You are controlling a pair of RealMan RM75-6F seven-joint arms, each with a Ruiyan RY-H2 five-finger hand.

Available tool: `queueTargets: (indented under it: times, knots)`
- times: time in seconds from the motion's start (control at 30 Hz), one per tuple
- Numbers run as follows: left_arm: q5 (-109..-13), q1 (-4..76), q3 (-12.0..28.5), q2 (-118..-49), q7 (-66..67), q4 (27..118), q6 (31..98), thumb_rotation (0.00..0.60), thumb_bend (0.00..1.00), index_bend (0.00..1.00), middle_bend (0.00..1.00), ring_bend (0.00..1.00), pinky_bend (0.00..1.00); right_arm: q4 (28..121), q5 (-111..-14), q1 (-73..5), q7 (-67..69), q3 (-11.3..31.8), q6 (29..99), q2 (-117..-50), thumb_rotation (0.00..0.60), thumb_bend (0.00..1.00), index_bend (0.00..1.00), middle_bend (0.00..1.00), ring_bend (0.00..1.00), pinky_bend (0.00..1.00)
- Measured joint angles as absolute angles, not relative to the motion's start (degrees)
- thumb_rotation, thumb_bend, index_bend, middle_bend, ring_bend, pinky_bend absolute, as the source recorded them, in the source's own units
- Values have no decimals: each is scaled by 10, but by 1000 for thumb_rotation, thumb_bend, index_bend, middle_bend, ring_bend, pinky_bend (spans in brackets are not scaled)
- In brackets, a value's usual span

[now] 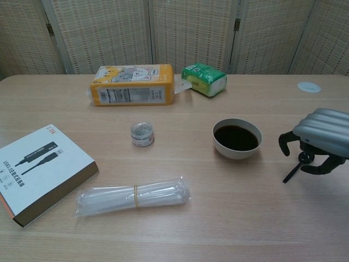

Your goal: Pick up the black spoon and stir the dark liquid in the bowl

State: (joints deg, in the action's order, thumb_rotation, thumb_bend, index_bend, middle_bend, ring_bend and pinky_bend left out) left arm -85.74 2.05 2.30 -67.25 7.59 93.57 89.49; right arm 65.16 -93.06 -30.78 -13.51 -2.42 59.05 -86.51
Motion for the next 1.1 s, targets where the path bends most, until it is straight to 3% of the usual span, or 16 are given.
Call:
queueTargets:
  times: [1.1]
  knots:
    - [-852,17,24,-675,73,929,891,600,184,230,150,119,142,577,-913,-331,-122,-37,532,-918,600,275,510,956,1000,1000]
